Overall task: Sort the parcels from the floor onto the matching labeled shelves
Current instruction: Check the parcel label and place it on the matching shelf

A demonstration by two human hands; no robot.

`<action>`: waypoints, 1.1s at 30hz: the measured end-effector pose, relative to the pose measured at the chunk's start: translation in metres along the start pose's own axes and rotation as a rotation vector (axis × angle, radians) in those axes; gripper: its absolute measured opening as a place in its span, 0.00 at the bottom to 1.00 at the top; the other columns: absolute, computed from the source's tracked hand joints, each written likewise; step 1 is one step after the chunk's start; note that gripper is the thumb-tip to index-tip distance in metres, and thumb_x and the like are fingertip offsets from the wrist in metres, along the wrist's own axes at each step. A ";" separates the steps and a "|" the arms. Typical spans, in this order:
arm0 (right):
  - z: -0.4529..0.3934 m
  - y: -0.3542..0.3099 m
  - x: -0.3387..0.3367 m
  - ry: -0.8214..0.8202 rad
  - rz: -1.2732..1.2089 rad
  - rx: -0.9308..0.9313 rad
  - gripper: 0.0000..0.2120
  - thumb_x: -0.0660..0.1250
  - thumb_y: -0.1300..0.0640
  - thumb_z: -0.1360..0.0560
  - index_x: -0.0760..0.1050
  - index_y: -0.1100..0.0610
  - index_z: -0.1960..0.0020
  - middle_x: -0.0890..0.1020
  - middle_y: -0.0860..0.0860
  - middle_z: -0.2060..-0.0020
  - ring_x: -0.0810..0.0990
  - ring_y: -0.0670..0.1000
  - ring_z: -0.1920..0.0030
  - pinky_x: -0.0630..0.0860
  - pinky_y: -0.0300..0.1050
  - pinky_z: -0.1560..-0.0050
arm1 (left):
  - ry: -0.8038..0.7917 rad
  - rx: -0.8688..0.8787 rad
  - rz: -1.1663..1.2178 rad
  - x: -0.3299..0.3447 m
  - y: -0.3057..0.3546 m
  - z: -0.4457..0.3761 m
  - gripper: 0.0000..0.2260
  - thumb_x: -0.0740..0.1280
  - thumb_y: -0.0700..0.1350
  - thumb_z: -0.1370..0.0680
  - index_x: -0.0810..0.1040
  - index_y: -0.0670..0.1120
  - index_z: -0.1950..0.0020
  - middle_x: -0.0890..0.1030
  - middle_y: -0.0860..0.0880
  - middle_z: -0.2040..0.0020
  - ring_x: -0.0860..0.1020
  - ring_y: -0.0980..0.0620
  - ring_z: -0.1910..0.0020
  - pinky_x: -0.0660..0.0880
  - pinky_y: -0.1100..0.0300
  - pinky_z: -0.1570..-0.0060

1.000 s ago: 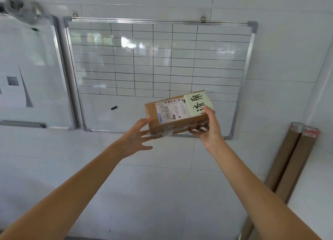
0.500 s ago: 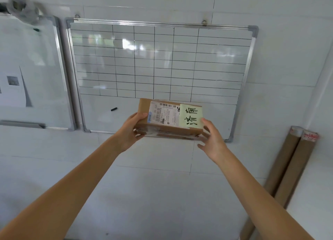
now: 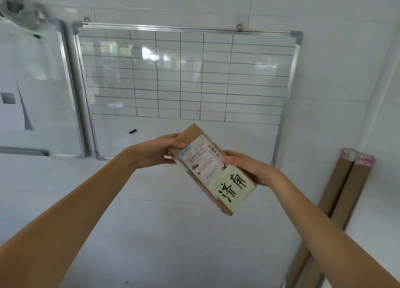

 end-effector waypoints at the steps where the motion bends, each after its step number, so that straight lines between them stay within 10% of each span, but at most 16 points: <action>1: 0.000 0.001 0.004 -0.014 -0.010 0.000 0.28 0.74 0.46 0.31 0.75 0.49 0.33 0.86 0.55 0.43 0.86 0.56 0.45 0.83 0.49 0.49 | -0.016 -0.006 -0.011 0.002 0.001 -0.001 0.23 0.73 0.53 0.32 0.77 0.50 0.39 0.80 0.45 0.44 0.75 0.45 0.44 0.68 0.44 0.31; 9: -0.003 -0.002 0.012 0.092 -0.160 -0.110 0.19 0.69 0.45 0.25 0.75 0.54 0.39 0.88 0.54 0.51 0.88 0.53 0.53 0.85 0.47 0.56 | 0.267 0.074 0.112 0.002 0.023 -0.017 0.21 0.72 0.53 0.31 0.75 0.49 0.40 0.79 0.48 0.51 0.74 0.49 0.45 0.72 0.51 0.44; 14: -0.016 -0.007 0.011 0.255 -0.333 -0.208 0.27 0.72 0.42 0.30 0.71 0.49 0.35 0.81 0.63 0.38 0.81 0.65 0.39 0.72 0.73 0.34 | 0.573 0.118 0.145 0.000 0.029 -0.022 0.37 0.71 0.58 0.25 0.56 0.54 0.22 0.73 0.47 0.33 0.71 0.46 0.33 0.70 0.40 0.35; 21: -0.027 -0.036 0.016 0.422 -0.567 -0.317 0.46 0.78 0.31 0.41 0.73 0.51 0.29 0.83 0.58 0.37 0.82 0.63 0.37 0.75 0.71 0.34 | 0.502 0.302 0.351 0.042 0.028 -0.021 0.31 0.64 0.65 0.26 0.67 0.51 0.28 0.82 0.47 0.41 0.82 0.45 0.42 0.79 0.44 0.42; 26: -0.025 -0.031 0.025 0.390 -0.648 -0.379 0.28 0.60 0.36 0.21 0.77 0.53 0.31 0.84 0.59 0.39 0.83 0.64 0.39 0.77 0.67 0.36 | 0.539 0.393 0.381 0.049 0.020 -0.015 0.19 0.61 0.53 0.18 0.69 0.50 0.28 0.82 0.50 0.40 0.83 0.53 0.45 0.80 0.55 0.46; 33: -0.031 -0.018 0.035 0.414 -0.657 -0.368 0.30 0.59 0.34 0.21 0.76 0.53 0.29 0.83 0.60 0.38 0.82 0.65 0.38 0.75 0.70 0.35 | 0.561 0.388 0.351 0.049 0.010 -0.013 0.17 0.59 0.50 0.17 0.68 0.48 0.29 0.82 0.50 0.42 0.83 0.56 0.49 0.81 0.60 0.51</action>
Point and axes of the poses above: each hand's wrist, its own z-axis away from the middle knuckle, its own x-axis out of the palm, y = z × x, the point moved 7 cm from there along -z, towards the middle knuckle
